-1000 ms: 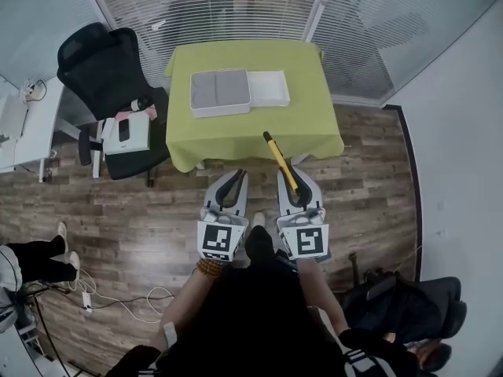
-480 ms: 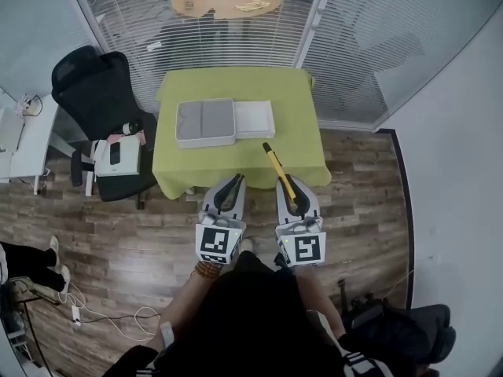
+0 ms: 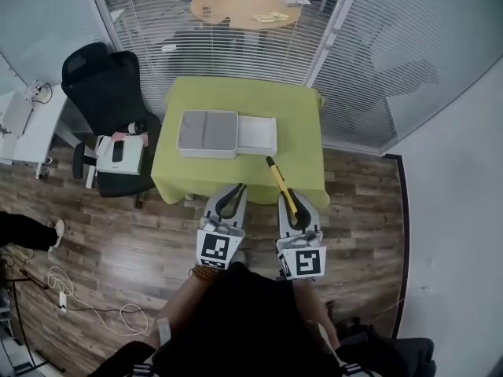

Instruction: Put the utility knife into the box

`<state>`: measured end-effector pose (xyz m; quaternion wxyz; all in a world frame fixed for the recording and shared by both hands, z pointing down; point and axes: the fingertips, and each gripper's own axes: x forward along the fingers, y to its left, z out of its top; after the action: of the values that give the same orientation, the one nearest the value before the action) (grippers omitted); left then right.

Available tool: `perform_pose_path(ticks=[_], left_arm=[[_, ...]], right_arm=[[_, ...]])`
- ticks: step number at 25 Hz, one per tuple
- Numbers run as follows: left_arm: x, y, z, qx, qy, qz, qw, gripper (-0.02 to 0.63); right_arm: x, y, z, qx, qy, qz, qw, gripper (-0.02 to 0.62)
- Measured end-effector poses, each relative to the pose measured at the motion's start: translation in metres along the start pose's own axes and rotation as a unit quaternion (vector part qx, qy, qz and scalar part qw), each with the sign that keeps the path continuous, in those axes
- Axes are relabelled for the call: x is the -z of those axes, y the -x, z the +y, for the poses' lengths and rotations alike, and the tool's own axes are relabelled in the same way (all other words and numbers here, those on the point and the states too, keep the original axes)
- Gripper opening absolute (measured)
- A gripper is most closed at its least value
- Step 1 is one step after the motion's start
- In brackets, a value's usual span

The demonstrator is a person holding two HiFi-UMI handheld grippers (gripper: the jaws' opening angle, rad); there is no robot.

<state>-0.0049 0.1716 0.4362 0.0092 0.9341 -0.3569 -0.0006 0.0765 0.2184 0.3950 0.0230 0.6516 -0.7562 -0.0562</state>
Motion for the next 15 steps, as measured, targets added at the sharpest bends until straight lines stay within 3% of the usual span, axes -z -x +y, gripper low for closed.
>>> perform_pose_path(ticks=[7, 15], left_arm=[[0.010, 0.001, 0.011, -0.010, -0.002, 0.007, 0.9999, 0.029], [0.009, -0.044, 0.014, 0.011, -0.006, -0.010, 0.9999, 0.029]], right_arm=[[0.013, -0.001, -0.008, 0.011, -0.028, 0.004, 1.000, 0.051], [0.021, -0.022, -0.039, 0.032, -0.039, 0.013, 0.999, 0.051]])
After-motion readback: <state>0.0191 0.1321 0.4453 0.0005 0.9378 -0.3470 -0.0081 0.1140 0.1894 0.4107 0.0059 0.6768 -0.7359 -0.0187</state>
